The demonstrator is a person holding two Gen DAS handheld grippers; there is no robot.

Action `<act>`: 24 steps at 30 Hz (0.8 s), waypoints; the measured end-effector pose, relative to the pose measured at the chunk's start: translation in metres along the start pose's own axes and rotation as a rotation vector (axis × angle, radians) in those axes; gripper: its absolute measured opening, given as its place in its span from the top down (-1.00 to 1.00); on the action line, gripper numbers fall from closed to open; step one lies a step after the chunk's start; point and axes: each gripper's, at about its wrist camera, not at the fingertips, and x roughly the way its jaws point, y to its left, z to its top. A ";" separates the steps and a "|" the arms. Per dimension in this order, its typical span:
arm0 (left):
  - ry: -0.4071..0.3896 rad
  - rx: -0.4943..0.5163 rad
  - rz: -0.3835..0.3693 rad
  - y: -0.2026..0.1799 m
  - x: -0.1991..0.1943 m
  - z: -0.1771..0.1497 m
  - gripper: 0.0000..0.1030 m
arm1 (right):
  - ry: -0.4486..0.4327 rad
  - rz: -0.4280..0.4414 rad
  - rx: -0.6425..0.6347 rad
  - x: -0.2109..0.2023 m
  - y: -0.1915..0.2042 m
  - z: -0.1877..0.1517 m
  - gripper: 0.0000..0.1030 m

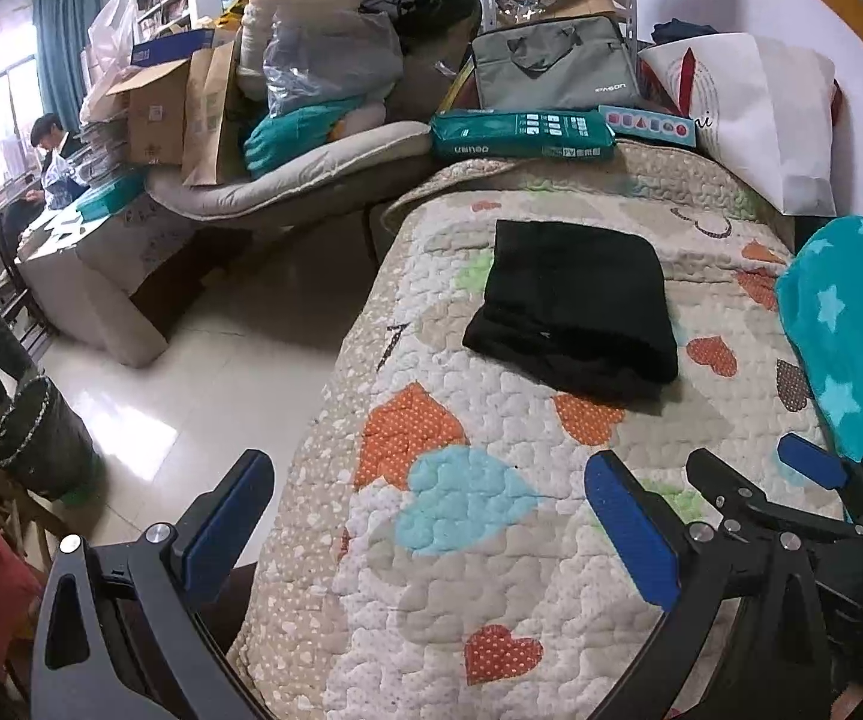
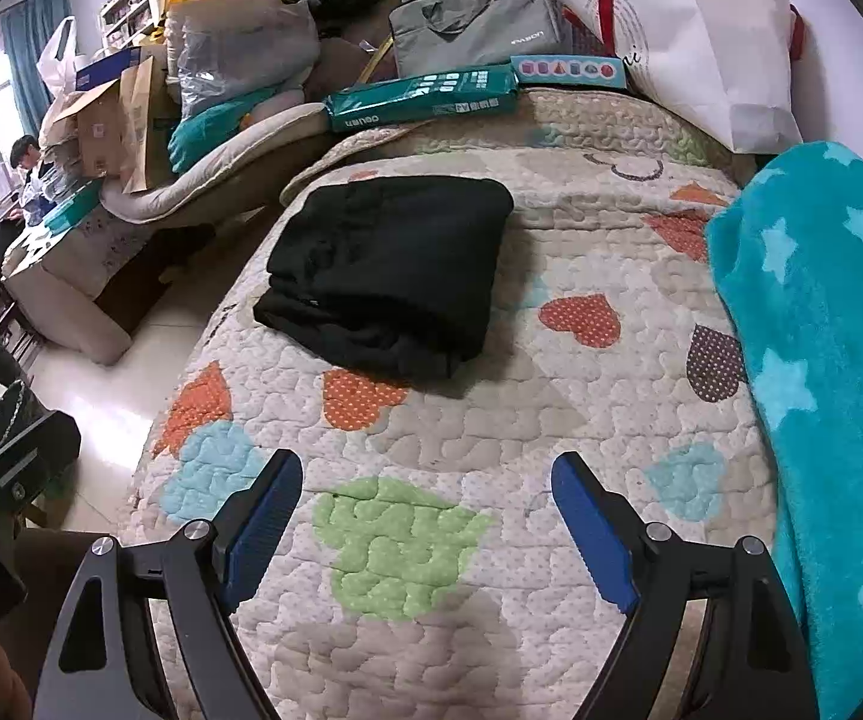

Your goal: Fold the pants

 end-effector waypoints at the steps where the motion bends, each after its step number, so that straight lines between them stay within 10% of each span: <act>1: 0.005 -0.003 0.000 0.001 0.001 -0.001 -1.00 | 0.005 -0.006 0.003 0.001 -0.001 0.000 -0.73; 24: 0.092 -0.019 -0.018 0.001 0.019 -0.012 -1.00 | 0.035 -0.044 -0.010 0.011 0.001 -0.004 -0.76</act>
